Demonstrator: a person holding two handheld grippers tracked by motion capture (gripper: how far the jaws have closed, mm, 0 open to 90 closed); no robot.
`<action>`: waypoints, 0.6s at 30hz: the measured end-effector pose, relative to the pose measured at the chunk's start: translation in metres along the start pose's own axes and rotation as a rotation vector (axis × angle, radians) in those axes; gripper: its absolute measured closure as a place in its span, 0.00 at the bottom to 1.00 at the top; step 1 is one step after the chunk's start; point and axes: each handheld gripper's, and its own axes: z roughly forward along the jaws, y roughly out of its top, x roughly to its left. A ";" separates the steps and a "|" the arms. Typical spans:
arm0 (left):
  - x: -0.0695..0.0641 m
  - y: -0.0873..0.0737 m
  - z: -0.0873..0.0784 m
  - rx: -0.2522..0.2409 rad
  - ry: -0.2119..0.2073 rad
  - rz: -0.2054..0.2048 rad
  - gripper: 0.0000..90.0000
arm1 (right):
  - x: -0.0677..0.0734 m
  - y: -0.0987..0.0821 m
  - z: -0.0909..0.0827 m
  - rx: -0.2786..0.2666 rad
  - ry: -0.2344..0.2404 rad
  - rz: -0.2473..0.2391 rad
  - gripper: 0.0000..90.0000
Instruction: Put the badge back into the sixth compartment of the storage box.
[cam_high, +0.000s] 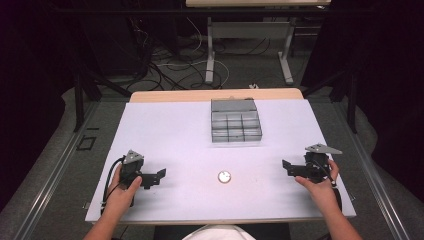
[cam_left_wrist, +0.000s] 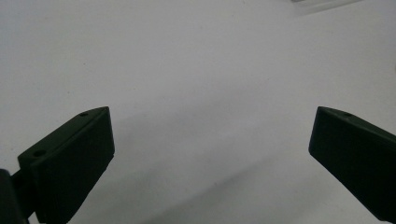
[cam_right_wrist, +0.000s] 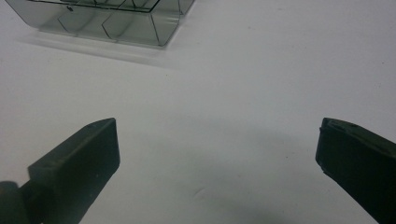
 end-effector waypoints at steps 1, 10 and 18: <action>0.000 0.000 0.000 0.000 0.000 0.001 0.01 | 0.000 0.000 0.000 -0.002 0.003 -0.002 0.00; -0.001 -0.001 0.001 -0.004 0.011 -0.001 0.01 | 0.012 0.005 0.002 0.006 0.035 -0.035 0.00; -0.001 -0.002 0.000 -0.008 0.013 0.002 0.01 | 0.026 0.015 0.003 0.021 0.054 -0.082 0.00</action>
